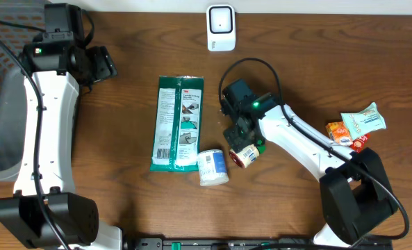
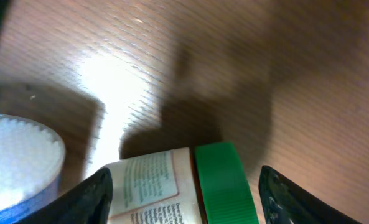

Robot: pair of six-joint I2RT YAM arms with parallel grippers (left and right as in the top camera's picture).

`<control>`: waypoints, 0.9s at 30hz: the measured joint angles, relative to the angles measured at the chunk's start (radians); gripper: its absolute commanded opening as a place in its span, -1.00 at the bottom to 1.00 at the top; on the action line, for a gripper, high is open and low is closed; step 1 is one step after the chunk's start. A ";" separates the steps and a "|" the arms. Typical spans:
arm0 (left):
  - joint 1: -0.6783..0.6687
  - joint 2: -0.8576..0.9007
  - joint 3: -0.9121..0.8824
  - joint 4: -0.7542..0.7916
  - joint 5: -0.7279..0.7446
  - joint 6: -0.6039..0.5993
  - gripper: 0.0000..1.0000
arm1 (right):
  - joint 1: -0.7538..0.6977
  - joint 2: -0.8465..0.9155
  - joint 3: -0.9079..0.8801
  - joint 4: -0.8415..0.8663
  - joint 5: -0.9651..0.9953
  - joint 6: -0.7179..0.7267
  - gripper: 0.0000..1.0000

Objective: Scan the item barcode
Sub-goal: 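Adjust the right gripper's hold on the green-lidded jar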

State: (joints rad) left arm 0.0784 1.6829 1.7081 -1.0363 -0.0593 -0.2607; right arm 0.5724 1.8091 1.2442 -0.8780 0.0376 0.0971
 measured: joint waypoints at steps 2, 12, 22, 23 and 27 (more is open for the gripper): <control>0.000 0.000 0.000 0.000 0.000 0.000 0.64 | -0.005 0.000 -0.004 0.001 0.008 0.056 0.59; 0.000 0.000 0.000 0.000 0.000 0.000 0.64 | -0.169 -0.022 0.061 -0.005 -0.054 0.307 0.99; 0.000 0.000 0.000 0.000 0.000 0.000 0.64 | -0.207 -0.061 0.023 0.063 -0.192 0.654 0.99; 0.000 0.000 0.000 0.000 0.000 0.000 0.64 | -0.196 -0.059 0.010 0.064 -0.198 0.700 0.99; 0.000 0.000 0.000 0.000 0.000 0.000 0.64 | -0.163 -0.046 -0.025 0.035 -0.204 0.877 0.99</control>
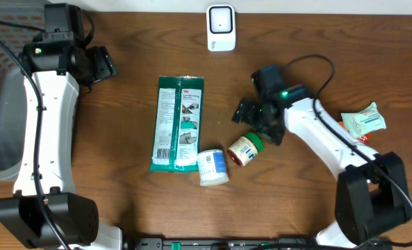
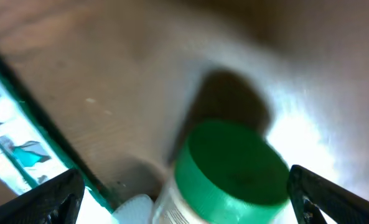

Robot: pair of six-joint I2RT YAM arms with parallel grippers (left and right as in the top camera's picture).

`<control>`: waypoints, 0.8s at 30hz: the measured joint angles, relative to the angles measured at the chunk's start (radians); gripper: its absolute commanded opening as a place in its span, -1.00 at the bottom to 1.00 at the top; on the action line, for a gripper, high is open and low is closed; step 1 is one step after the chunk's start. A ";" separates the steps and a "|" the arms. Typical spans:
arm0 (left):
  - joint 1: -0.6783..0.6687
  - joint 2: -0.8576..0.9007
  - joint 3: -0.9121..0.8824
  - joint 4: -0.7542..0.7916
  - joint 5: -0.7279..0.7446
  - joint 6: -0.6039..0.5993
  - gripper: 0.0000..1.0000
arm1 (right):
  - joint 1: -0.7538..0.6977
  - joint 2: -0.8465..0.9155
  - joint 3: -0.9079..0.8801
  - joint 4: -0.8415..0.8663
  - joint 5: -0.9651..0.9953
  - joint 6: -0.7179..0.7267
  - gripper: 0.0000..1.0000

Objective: Scan the item barcode
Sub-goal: 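Adjust the right gripper's hold on the green-lidded jar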

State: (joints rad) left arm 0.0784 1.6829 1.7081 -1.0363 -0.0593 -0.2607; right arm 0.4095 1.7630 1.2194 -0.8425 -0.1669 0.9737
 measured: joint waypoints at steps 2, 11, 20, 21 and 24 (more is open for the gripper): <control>0.000 0.000 0.000 0.000 0.000 0.000 0.64 | 0.001 0.000 -0.004 -0.035 0.002 0.071 0.99; 0.000 0.000 0.000 0.000 0.000 0.000 0.64 | 0.011 0.000 -0.043 -0.011 0.020 0.252 0.99; 0.000 0.000 0.000 0.000 0.000 0.000 0.64 | 0.013 0.000 -0.117 0.107 0.051 0.300 0.79; 0.000 0.000 0.000 0.000 0.000 0.000 0.64 | 0.013 0.000 -0.119 0.107 0.058 0.302 0.73; 0.000 0.000 0.000 0.000 0.000 0.000 0.64 | 0.013 0.000 -0.122 0.108 0.077 0.306 0.45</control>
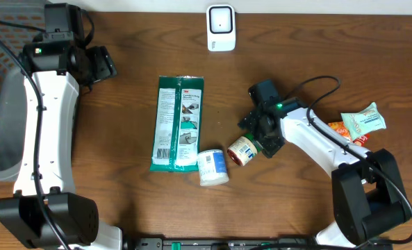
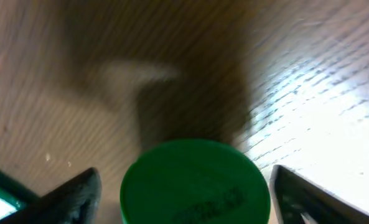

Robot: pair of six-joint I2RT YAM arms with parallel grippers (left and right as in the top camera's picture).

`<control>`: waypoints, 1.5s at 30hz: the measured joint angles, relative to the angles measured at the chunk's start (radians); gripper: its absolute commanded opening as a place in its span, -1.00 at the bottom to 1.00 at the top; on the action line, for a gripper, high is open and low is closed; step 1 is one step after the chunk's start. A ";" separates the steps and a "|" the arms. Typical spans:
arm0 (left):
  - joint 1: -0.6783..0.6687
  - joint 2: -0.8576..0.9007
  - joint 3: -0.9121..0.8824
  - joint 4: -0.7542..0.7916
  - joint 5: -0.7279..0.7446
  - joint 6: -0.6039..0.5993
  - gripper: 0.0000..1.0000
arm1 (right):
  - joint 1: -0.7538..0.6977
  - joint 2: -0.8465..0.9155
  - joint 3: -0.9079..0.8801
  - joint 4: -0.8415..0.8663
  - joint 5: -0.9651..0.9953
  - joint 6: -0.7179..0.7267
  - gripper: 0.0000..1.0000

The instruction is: Scan the item barcode

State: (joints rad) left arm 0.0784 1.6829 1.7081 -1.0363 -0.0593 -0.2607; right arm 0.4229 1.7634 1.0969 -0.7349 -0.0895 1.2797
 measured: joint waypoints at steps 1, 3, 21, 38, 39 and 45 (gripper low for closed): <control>0.000 0.000 0.000 0.000 0.000 0.000 0.64 | 0.000 0.000 0.000 0.000 0.006 0.004 0.44; 0.000 0.000 0.000 0.000 0.000 0.000 0.64 | 0.000 0.000 -0.001 -0.001 0.011 0.010 0.40; 0.000 0.000 0.000 0.000 0.000 0.000 0.64 | 0.060 0.000 -0.006 -0.009 0.016 0.051 0.56; 0.000 0.000 0.000 0.000 0.000 0.000 0.64 | 0.065 0.000 -0.007 0.031 0.018 -0.085 0.25; 0.000 0.000 0.000 0.000 0.000 0.000 0.64 | 0.065 0.000 -0.007 0.039 0.018 -0.126 0.22; 0.000 0.000 0.000 0.000 0.000 0.000 0.64 | 0.056 0.000 -0.006 0.052 0.018 -0.368 0.00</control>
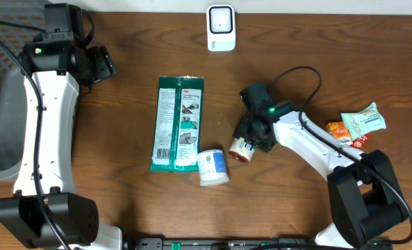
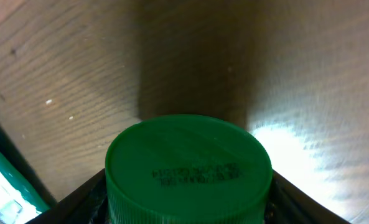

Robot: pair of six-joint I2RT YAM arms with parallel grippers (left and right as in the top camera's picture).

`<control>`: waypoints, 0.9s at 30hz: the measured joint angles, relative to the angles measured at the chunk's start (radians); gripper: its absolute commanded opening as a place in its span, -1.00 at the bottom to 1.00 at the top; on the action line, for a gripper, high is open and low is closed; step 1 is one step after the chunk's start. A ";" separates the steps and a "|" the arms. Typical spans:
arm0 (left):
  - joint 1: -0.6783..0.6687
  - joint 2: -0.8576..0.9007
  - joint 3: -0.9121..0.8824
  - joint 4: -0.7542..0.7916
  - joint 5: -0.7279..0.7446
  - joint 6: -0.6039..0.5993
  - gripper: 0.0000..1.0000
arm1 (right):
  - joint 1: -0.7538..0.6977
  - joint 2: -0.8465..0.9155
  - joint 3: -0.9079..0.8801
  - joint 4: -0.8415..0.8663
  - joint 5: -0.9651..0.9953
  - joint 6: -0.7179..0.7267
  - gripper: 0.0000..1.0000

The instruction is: Scan the item barcode

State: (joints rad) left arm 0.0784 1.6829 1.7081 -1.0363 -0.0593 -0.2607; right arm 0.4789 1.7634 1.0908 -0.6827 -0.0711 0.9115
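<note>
A small bottle [image 1: 242,150] with a white label and a green cap [image 2: 188,165] lies on its side on the wooden table [image 1: 122,208], just right of centre. My right gripper [image 1: 251,137] is at its cap end. In the right wrist view the right gripper [image 2: 188,202] has one dark finger pressed against each side of the cap, so it is shut on the bottle. The white barcode scanner [image 1: 220,28] stands at the table's far edge. My left gripper [image 1: 101,64] rests at the far left, away from everything; its jaws are hard to make out.
A long green flat package [image 1: 178,123] lies left of the bottle. A white and blue tub [image 1: 212,167] sits right next to the bottle's bottom end. Several snack packets [image 1: 358,125] lie at the right. A grey bin is at the left edge.
My right gripper has moved down onto the bottle's green cap and its fingers, then apart on either side of it, now touch the cap. The bottle has shifted slightly.
At first my right gripper was open across the side of the lying bottle. Then it was away to the upper right, facing the green cap. It then stood open close behind the cap, and now grips the cap end-on. The left arm stayed still.
</note>
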 measured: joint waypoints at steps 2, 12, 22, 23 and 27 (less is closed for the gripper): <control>0.000 0.000 0.000 0.000 0.000 0.000 0.64 | -0.007 0.000 0.008 0.002 0.000 -0.081 -0.10; 0.000 0.000 0.000 0.000 0.000 0.000 0.64 | -0.021 0.002 0.157 -0.018 0.008 -0.386 -0.33; 0.000 0.000 0.000 0.000 0.000 0.000 0.64 | -0.017 -0.013 0.162 0.047 0.087 -0.637 -0.31; 0.000 0.000 0.000 0.000 0.000 0.000 0.64 | -0.014 -0.014 0.157 0.071 0.098 -0.658 -0.29; 0.000 0.000 0.000 0.000 0.000 0.000 0.64 | 0.012 -0.018 0.112 0.139 0.132 -0.710 -0.17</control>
State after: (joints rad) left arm 0.0784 1.6829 1.7081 -1.0363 -0.0593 -0.2607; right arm 0.4908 1.7451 1.2026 -0.5438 0.0608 0.2012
